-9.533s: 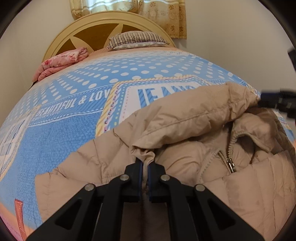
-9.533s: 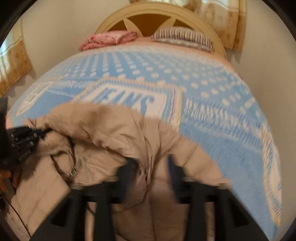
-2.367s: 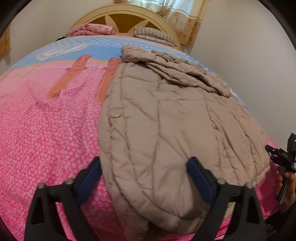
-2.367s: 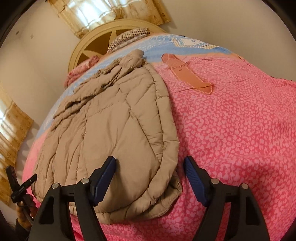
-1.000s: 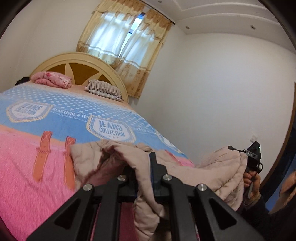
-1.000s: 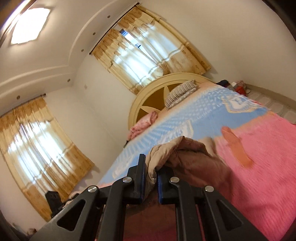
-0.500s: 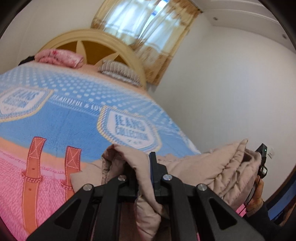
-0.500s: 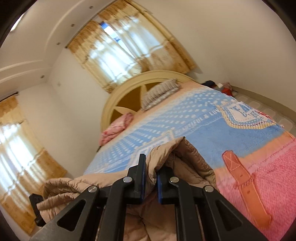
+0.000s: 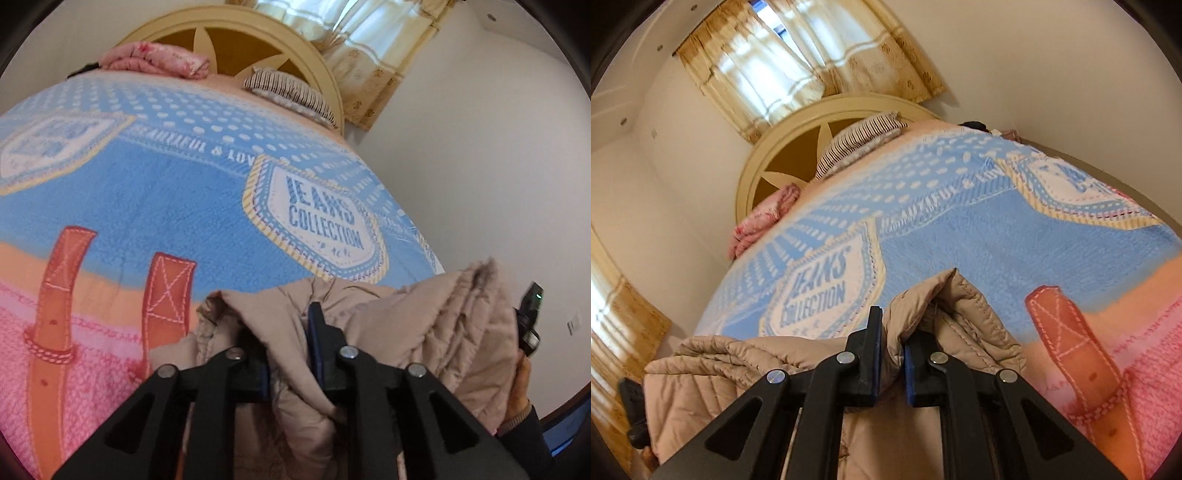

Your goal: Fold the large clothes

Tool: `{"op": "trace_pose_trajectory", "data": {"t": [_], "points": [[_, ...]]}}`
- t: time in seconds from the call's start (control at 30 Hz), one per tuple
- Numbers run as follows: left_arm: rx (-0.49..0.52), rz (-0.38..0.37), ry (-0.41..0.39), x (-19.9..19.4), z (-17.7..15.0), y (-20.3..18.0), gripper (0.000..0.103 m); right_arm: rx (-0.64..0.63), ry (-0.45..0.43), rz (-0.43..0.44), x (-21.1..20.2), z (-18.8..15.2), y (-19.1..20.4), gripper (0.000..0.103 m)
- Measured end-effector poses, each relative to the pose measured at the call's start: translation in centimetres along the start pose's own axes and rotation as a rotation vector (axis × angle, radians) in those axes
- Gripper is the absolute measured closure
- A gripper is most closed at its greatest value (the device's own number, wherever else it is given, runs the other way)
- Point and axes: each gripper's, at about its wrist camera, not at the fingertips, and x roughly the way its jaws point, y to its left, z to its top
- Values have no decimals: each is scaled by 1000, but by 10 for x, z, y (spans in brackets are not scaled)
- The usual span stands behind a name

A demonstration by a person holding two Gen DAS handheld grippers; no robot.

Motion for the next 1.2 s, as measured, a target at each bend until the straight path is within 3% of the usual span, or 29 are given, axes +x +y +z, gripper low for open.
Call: {"op": "trace_pose_trajectory", "data": {"t": [0.1, 0.23, 0.43, 0.47, 0.57, 0.63, 0.73, 0.87, 1.03, 1.07, 1.13, 1.2], "points": [[32, 23, 6, -17, -4, -7, 65, -33, -2, -14, 9, -1, 3, 94], [25, 13, 39, -22, -4, -1, 58, -38, 0, -12, 14, -2, 5, 94], [-49, -55, 50, -33, 8, 14, 46, -37, 1, -9, 13, -1, 5, 94], [-56, -56, 42, -35, 10, 14, 38, -34, 5, -11, 15, -1, 4, 94], [-58, 2, -49, -57, 18, 17, 1, -39, 29, -19, 22, -2, 2, 94], [-55, 17, -119, -73, 19, 17, 0, -35, 44, -23, 27, -2, 1, 94], [-41, 75, -147, -75, 17, 2, 0, -54, 47, -49, 34, -3, 2, 94], [147, 129, -193, -61, 0, -72, 0, -88, 51, -86, 43, -5, 12, 92], [359, 75, -123, -6, -28, -165, 0, -117, 49, -97, 45, -5, 19, 91], [391, 91, -112, 10, -32, -177, 0, -126, 54, -100, 45, -5, 20, 90], [438, 206, -114, 42, -37, -185, 0, -135, 55, -103, 43, -4, 23, 87], [378, 267, -76, 68, -33, -167, 0, -122, 23, -90, 31, -2, 24, 75]]}}
